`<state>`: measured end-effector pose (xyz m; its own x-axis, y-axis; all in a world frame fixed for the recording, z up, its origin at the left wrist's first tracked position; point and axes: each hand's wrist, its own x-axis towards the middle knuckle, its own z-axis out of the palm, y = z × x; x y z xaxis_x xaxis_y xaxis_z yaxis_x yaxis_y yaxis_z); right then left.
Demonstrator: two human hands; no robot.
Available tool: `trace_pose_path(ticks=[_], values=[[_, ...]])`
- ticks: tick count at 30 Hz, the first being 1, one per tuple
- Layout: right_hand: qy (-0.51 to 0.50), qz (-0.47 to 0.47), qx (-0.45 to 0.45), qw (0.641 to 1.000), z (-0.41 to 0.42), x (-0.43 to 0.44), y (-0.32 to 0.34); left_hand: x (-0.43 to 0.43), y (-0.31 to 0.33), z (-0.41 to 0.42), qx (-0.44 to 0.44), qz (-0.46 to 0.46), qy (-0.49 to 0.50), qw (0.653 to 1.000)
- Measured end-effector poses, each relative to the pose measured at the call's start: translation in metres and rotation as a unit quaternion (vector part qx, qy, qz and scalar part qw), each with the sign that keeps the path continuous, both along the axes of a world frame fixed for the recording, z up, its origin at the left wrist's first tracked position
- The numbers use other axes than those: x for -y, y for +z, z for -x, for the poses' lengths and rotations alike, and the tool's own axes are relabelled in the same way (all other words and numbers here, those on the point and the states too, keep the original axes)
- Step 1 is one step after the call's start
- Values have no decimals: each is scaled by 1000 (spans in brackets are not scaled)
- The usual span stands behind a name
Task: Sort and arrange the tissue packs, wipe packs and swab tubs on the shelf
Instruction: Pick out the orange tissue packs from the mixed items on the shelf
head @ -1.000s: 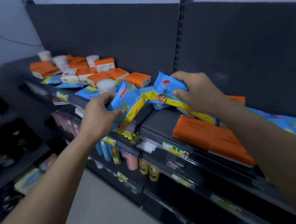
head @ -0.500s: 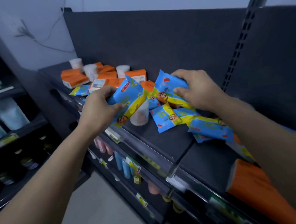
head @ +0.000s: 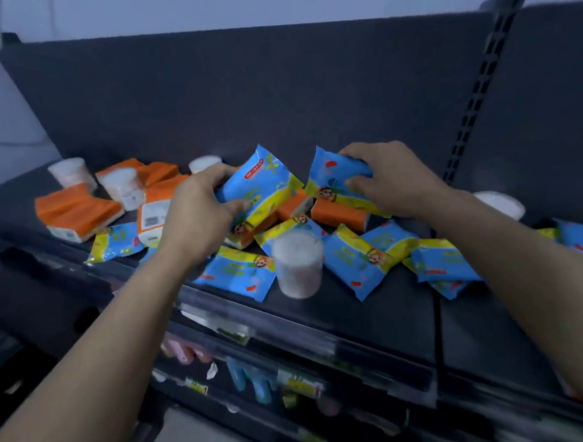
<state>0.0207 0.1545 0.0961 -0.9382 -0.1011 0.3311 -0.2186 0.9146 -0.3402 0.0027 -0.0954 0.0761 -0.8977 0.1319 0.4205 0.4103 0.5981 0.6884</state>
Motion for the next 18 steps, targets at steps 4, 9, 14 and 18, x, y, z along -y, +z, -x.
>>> trace_pose_path(ticks=[4,9,14,18], values=[[-43,-10,3,999,9,14,-4,14,-4,37,-3,11,-31,999],[-68,-25,14,997,30,17,-6,12,-9,73,-7,18,-64,998],[-49,-10,6,999,68,22,-13,12,-14,105,5,25,-65,998],[-45,-3,20,999,96,28,-18,19,-14,129,-4,53,-57,997]])
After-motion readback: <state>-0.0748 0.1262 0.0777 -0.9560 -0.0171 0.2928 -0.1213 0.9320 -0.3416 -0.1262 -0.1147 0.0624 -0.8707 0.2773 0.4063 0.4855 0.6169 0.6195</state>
